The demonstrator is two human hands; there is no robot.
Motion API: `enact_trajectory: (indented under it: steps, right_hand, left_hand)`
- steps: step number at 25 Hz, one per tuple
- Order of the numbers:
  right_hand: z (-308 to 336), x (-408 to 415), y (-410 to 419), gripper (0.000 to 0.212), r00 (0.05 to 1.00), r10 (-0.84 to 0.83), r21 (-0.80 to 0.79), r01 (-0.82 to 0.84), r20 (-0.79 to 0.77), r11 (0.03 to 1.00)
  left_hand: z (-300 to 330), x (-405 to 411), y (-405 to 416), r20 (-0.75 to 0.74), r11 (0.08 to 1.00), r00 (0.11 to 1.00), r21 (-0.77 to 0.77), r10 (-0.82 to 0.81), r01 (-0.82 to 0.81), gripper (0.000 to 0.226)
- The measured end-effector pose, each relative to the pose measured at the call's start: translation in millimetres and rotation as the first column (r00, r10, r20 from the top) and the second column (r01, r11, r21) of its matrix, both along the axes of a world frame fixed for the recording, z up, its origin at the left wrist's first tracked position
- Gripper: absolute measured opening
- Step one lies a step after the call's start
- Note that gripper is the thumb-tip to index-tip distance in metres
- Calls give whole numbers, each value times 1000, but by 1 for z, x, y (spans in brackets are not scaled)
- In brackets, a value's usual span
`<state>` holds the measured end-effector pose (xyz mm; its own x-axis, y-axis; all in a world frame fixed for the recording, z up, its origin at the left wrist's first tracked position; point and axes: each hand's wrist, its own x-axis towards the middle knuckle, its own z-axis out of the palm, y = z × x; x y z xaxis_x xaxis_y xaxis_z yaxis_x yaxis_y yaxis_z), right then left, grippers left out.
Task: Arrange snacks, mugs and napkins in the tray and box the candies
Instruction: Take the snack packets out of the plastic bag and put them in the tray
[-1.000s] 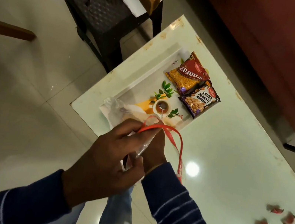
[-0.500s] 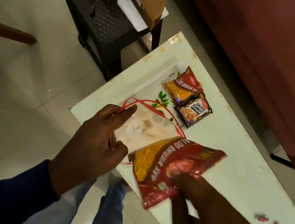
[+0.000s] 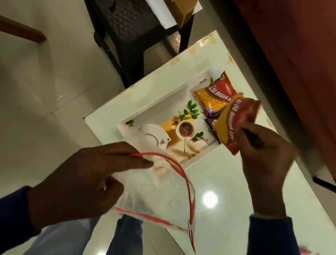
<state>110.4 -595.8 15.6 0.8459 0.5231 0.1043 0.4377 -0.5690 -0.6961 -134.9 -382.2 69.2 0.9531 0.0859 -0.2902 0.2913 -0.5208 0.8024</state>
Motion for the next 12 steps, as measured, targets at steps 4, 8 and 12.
enact_trajectory:
  steps: [4, 8, 12]
  right_hand:
    - [-70, 19, 16, 9, 981, 71, -228, -111, -180, 967]
    - [-110, 43, 28, 8, 960, 115, -290, -190, -255, 938]
    - [-121, 60, 29, 14, 979, -30, -316, -37, -204, 948]
  left_hand:
    - [2, -3, -3, 9, 992, 998, -104, -63, 64, 59]
    - [3, -8, -10, 51, 982, 998, -181, -35, 43, 53]
    - [-5, -14, -12, 98, 984, 994, -176, 41, -23, 51]
